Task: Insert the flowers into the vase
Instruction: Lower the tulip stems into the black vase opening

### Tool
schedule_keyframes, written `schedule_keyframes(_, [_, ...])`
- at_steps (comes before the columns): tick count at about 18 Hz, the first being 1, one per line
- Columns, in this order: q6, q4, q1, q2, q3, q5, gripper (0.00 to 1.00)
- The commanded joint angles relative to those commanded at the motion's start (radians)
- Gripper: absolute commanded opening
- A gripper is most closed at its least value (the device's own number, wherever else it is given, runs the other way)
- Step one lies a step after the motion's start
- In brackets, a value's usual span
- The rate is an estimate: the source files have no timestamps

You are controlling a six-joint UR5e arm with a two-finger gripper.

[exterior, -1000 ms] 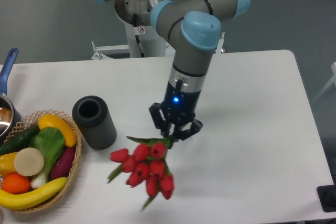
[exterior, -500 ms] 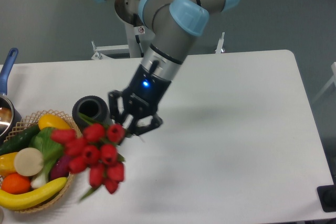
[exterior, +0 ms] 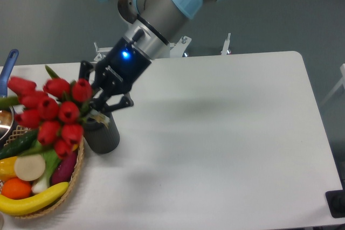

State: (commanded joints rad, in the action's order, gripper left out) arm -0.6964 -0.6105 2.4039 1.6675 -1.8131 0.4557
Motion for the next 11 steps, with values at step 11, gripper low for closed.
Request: schedule_keyframes(11, [-0.071, 0.000, -0.003, -0.071, -0.109, -0.014, 0.00])
